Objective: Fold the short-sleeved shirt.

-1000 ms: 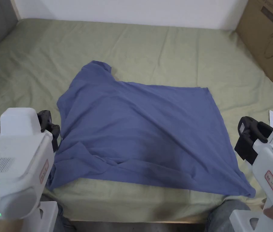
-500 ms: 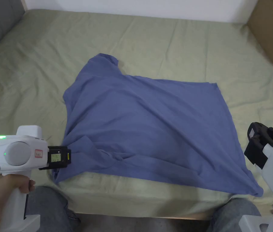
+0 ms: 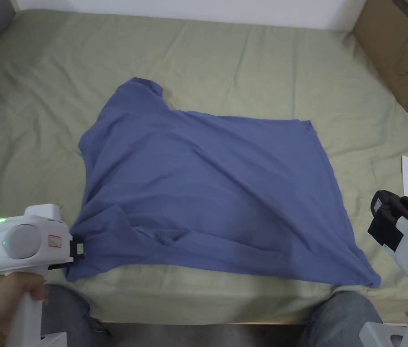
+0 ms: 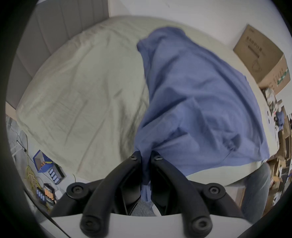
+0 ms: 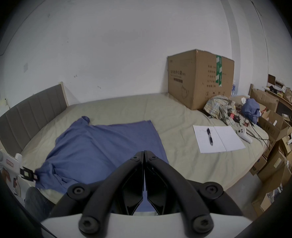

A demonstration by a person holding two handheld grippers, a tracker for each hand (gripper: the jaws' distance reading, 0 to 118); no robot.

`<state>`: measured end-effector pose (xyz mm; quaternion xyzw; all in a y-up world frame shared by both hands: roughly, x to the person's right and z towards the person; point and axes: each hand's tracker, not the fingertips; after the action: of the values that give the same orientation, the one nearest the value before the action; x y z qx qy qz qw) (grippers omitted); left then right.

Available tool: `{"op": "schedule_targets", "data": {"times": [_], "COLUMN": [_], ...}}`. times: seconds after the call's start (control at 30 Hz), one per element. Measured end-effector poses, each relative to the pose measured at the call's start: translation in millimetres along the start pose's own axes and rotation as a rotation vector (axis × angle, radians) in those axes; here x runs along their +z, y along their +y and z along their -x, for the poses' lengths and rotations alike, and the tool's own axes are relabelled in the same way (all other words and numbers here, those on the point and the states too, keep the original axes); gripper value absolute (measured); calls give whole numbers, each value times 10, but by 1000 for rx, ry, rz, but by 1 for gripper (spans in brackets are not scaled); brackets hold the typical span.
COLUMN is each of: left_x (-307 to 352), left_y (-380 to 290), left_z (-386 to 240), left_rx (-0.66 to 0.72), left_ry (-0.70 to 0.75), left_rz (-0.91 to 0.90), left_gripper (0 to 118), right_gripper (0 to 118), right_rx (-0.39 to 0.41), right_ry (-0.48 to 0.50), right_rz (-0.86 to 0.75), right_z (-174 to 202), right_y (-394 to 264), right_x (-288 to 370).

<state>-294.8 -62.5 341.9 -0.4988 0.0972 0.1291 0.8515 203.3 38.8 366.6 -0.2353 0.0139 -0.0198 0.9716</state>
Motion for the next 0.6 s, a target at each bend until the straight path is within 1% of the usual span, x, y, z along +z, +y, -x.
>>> {"op": "schedule_targets", "data": {"times": [0.07, 0.17, 0.2, 0.23, 0.27, 0.3, 0.37, 0.4, 0.47, 0.5, 0.53, 0.57, 0.6], "left_x": [202, 495, 544, 587, 588, 598, 615, 588, 568, 559, 551, 547, 544], "left_y": [-17, -52, -52, -51, -42, -43, -44, -46, -60, -70, -73, -78, -85], "left_z": [-1, -64, -67, -71, -60, -59, -69, -72, -89, -95, -111, -115, -112], "left_rx": [26, 44, 50, 56, 66, 70, 74, 72, 63, 61, 62, 65, 66], "left_ry": [-2, -1, -10, -15, -19, -23, -27, -28, -18, -15, -14, -14, -13], "left_rz": [-89, -188, -200, -205, -223, -232, -233, -232, -222, -216, -212, -208, -201], "left_gripper": [5, 5, 5, 5, 5, 5, 5, 5, 5, 5, 5, 5, 5], "right_gripper": [2, 19, 47, 90, 107, 111, 111, 111, 111, 108, 104, 99, 89], "right_rx": [3, -17, -14, -3, 23, 50, 105, 114, 78, 48, 12, -7, -23], "right_ry": [-7, -1, 20, 34, 19, 13, 6, -8, -10, -7, -2, -3, 3], "right_rz": [84, 235, 298, 380, 429, 441, 501, 546, 617, 647, 678, 692, 704], "right_z": [-127, -354, -427, -495, -533, -559, -610, -637, -648, -665, -674, -664, -658], "right_y": [-8, -58, -91, -136, -205, -259, -376, -442, -560, -612, -663, -692, -729], "right_x": [-114, -351, -443, -551, -634, -667, -791, -874, -977, -1038, -1094, -1116, -1156]}}
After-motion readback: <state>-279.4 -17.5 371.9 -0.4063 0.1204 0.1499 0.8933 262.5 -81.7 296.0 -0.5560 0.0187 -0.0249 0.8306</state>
